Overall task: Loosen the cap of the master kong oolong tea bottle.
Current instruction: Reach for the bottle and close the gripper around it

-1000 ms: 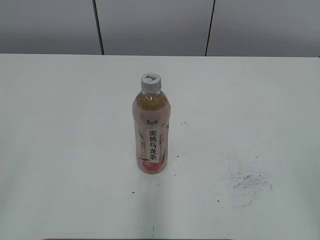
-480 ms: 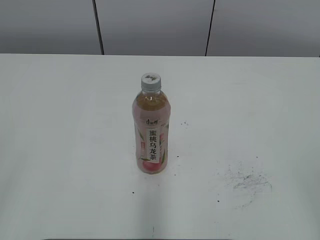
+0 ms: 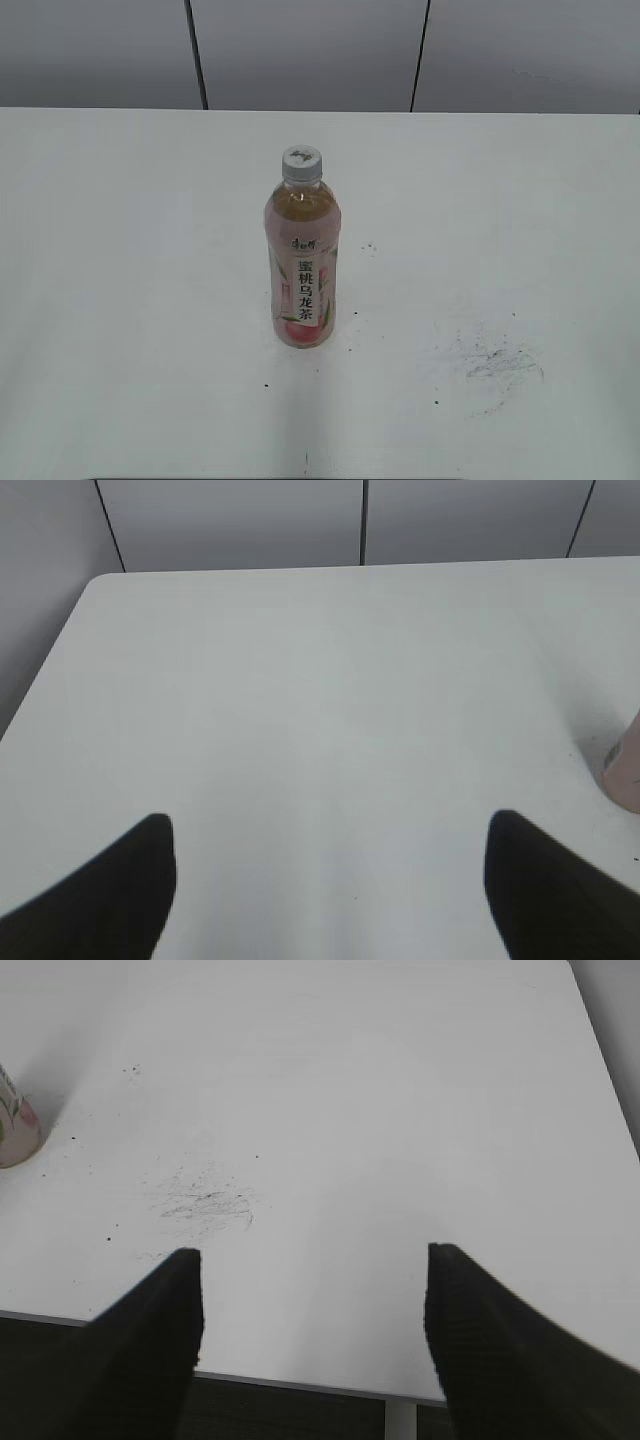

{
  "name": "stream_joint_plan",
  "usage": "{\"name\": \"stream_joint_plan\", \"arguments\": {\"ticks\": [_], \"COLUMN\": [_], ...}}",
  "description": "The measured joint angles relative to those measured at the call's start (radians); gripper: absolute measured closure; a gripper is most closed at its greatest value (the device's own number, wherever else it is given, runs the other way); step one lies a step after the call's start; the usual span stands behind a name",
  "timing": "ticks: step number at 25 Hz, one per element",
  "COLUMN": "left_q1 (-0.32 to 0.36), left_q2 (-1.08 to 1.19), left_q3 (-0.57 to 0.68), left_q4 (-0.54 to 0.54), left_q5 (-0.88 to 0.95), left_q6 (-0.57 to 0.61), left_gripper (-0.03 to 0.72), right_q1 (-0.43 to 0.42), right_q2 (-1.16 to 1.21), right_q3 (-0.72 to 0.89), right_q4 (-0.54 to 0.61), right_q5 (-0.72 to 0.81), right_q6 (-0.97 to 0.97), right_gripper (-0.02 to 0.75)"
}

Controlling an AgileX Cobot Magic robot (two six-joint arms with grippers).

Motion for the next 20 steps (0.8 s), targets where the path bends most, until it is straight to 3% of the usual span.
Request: {"name": "stream_joint_plan", "arguments": {"ticks": [6,13,20], "left_q1": [0.000,0.000,0.000], "left_q2": [0.000,0.074,0.423], "left_q3": [-0.014,0.000,0.070], "left_q4": [0.001,-0.054,-0.116], "left_q5": [-0.053,-0.517,-0.911], "left_q6": [0.001,0.001,0.001], "left_gripper": [0.125,0.125,0.156], "right_q1": [0.000,0.000,0.000], "right_q2": [0.000,0.000,0.000], "right_q3": [0.000,0.000,0.000], "right_q4": [0.000,0.000,0.000], "right_q5": [0.000,0.000,0.000], "right_q6": [0.000,0.000,0.000], "right_gripper": [0.216,0.216,0.216]}}
